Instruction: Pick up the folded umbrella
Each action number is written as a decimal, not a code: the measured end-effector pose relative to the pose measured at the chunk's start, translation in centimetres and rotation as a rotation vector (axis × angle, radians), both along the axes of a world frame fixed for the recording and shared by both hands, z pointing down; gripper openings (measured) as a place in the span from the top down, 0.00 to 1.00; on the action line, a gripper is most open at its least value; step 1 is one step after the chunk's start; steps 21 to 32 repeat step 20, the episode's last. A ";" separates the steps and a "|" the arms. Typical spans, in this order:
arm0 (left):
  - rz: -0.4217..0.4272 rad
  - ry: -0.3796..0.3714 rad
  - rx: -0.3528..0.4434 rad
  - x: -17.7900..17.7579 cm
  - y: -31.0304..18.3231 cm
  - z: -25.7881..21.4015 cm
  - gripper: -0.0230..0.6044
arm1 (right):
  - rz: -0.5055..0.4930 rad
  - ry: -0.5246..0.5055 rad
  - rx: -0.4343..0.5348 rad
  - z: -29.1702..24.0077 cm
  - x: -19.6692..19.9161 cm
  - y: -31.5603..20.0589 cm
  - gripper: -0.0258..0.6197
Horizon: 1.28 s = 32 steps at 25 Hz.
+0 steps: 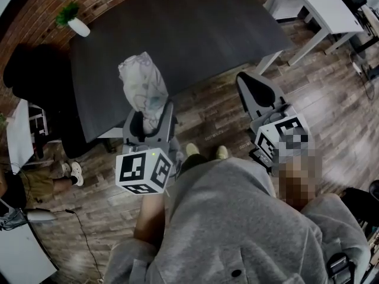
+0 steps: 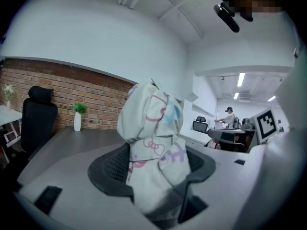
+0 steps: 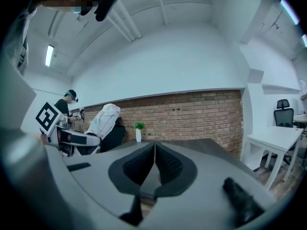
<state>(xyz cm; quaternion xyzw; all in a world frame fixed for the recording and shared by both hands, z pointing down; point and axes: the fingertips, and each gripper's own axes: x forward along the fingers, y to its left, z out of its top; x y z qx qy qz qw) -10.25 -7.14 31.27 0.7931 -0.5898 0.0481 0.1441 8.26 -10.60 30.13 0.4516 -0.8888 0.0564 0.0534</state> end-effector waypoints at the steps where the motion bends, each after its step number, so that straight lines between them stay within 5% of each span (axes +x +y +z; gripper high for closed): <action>1: -0.003 -0.001 0.000 0.1 0.1 0.0 0.51 | -0.001 -0.001 0.000 0.0 0.2 0.1 0.92; 32: -0.057 -0.004 -0.030 0.5 0.5 -0.2 0.50 | -0.054 0.020 -0.026 -0.5 0.3 -0.4 0.92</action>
